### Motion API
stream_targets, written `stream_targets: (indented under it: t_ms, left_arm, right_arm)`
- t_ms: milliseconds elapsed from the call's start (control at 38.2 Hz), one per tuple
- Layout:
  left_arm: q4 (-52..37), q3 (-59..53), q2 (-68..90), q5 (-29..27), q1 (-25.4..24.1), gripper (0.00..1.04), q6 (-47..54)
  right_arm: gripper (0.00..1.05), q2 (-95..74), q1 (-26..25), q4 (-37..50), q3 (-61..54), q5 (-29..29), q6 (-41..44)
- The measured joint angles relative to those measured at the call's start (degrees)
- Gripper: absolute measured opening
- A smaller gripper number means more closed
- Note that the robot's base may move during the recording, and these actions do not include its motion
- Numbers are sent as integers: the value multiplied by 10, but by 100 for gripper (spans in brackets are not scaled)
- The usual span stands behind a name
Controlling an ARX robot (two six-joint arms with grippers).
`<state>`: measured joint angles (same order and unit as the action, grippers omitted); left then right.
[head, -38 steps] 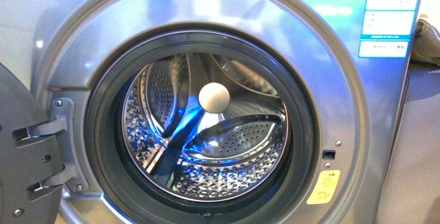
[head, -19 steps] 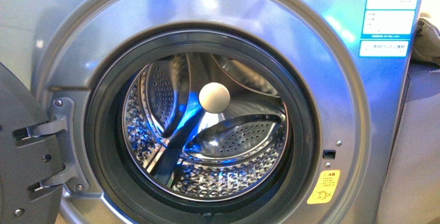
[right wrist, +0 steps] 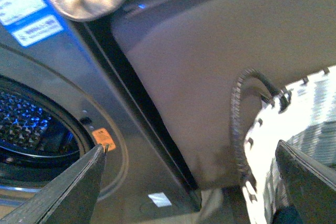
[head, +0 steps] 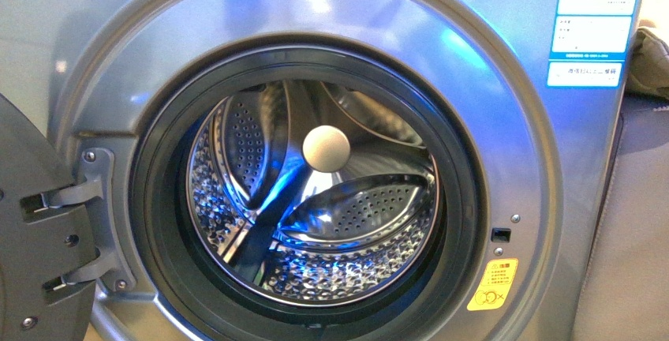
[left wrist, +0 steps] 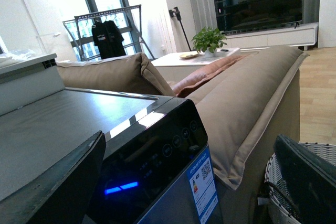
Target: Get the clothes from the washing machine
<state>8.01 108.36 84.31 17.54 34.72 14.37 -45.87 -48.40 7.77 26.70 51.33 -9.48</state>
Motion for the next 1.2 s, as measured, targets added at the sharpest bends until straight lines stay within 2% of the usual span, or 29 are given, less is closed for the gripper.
stream_targets:
  t_ms: [157,366,497,680,732,759,785,863,889,994,1020,1046,1099,1203]
  left_arm:
    - [0,0,0,0,0,98,0]
    - [0,0,0,0,0,98,0]
    - [0,0,0,0,0,98,0]
    - [0,0,0,0,0,98,0]
    - [0,0,0,0,0,98,0]
    - [0,0,0,0,0,98,0]
    - [0,0,0,0,0,98,0]
    - [0,0,0,0,0,98,0]
    - [0,0,0,0,0,98,0]
    - [0,0,0,0,0,98,0]
    - [0,0,0,0,0,98,0]
    - [0,0,0,0,0,98,0]
    - [0,0,0,0,0,98,0]
    - [0,1,0,0,0,98,0]
  right_arm:
    - [97,106,104,51,-38,-78,-40]
    - [97,165,256,110,-84,-183,-76]
    - [97,205,348,142,-130,-268,-86]
    - [97,282,514,173,-212,-422,-47]
    - [97,296,548,183,-237,-457,-36]
    - [95,302,560,174,-243,-482,-28]
    - [91,310,575,129,-236,-532,-7]
    - [79,324,583,37,-227,-598,40]
    - [75,327,581,20,-227,-603,49]
    - [58,357,569,-28,-228,-598,76]
    - [54,371,560,-46,-228,-583,79]
    - [49,393,540,-70,-231,-544,82]
    - [40,419,508,-79,-233,-517,87]
    - [23,429,487,-80,-235,-518,89]
